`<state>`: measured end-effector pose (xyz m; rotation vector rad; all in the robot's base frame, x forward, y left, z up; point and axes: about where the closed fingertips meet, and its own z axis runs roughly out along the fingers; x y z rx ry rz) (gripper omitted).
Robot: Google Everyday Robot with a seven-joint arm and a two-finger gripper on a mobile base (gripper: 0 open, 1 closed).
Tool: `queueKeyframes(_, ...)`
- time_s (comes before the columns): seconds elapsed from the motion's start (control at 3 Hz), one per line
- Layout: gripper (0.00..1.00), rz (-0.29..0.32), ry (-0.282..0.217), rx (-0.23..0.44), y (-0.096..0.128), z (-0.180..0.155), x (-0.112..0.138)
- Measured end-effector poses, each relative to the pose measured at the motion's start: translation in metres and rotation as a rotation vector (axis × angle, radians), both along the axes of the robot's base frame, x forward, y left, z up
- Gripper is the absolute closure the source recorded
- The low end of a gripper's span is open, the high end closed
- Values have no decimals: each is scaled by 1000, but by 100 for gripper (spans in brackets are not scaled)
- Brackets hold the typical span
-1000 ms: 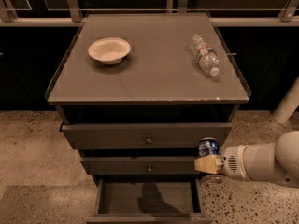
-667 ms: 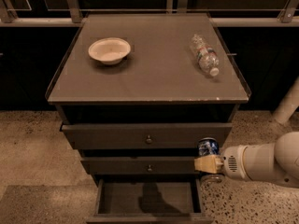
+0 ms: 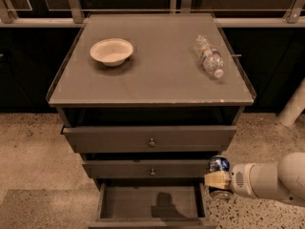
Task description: Place pepsi can into bottom drawer
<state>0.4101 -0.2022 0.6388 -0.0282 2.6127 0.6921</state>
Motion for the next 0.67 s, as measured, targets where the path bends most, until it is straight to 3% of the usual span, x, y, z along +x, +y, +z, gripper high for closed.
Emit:
queueKeyframes(0.33,100,-54,112,62,-8,-86,-10)
queueKeyframes(0.67,100,-69,186,146,2,-157,-10)
